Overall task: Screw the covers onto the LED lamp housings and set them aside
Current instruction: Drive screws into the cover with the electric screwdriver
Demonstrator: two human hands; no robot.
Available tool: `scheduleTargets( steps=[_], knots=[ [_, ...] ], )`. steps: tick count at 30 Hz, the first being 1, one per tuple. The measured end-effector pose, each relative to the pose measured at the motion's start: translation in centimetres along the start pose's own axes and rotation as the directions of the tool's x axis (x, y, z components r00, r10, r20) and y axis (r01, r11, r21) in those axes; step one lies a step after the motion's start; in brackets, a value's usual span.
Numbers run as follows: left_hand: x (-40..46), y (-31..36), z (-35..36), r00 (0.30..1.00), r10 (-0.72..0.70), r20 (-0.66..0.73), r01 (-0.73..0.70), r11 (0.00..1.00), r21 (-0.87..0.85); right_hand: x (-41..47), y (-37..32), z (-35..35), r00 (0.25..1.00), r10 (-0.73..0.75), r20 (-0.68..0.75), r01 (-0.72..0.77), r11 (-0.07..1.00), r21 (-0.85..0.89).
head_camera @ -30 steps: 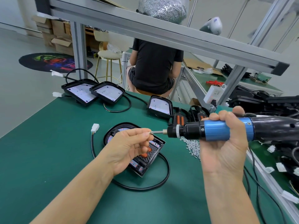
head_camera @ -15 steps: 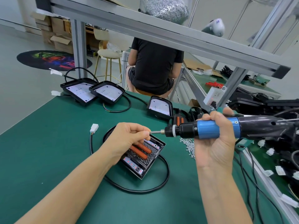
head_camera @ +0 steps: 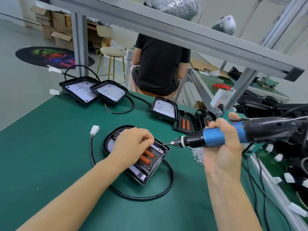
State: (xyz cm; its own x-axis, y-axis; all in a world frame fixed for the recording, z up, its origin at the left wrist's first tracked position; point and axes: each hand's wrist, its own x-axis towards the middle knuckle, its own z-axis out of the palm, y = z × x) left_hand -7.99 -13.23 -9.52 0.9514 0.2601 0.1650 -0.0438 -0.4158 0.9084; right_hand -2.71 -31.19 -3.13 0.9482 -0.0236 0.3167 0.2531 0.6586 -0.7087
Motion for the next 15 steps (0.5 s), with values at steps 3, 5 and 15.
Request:
scheduleTargets(
  steps=[3,5,15],
  knots=[
    [0.3,0.0,0.6,0.985,0.169,0.016,-0.158,0.877,0.453,-0.2,0.6,0.2,0.999,-0.025,0.044,0.029,0.996,-0.086],
    [0.5,-0.3,0.7,0.972,0.233,0.011,-0.195,0.784,0.589,-0.3,1.0,0.2,0.997,-0.044,0.069,0.052,0.991,-0.121],
    [0.9,-0.7,1.4,0.977,0.213,0.022,-0.182,0.769,0.614,-0.2,2.3,0.0,0.997,-0.046,0.059,0.055,0.983,-0.177]
  ],
)
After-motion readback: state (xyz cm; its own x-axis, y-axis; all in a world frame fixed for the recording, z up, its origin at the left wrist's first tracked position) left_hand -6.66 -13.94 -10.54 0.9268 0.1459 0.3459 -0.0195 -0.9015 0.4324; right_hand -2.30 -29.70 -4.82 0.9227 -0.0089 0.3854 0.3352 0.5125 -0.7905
